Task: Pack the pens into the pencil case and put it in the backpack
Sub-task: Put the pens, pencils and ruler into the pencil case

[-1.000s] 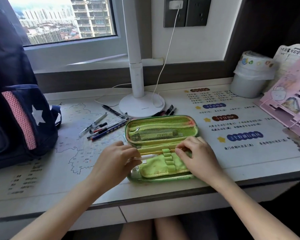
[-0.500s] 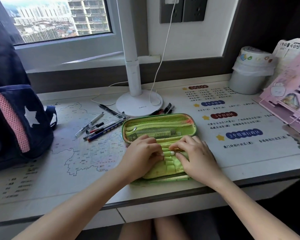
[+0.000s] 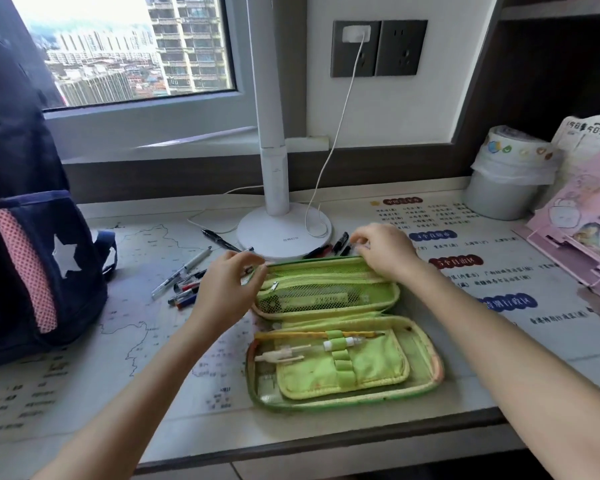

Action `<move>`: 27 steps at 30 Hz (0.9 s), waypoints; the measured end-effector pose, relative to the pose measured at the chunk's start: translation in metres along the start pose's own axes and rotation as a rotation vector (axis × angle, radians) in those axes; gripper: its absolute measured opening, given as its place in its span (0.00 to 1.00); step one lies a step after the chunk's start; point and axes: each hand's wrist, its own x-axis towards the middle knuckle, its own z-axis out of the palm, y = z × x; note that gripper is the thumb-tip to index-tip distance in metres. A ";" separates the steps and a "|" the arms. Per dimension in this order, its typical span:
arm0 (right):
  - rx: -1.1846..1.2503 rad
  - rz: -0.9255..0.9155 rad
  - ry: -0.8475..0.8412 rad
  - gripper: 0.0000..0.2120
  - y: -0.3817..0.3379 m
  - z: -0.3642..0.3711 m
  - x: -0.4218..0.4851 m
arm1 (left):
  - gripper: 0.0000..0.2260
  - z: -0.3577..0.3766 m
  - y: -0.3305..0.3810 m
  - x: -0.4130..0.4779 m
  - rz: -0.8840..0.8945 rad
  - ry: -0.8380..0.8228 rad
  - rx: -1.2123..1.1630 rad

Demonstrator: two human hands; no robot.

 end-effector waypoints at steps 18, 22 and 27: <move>-0.497 -0.159 -0.080 0.03 0.058 -0.043 0.031 | 0.04 -0.015 -0.003 0.002 0.073 0.075 -0.240; 0.270 -0.012 -0.014 0.02 0.018 -0.055 -0.034 | 0.06 -0.013 0.022 -0.010 0.069 0.040 -0.314; 1.063 0.034 -0.252 0.06 -0.065 -0.029 -0.119 | 0.13 -0.003 0.069 -0.036 0.033 -0.090 -0.659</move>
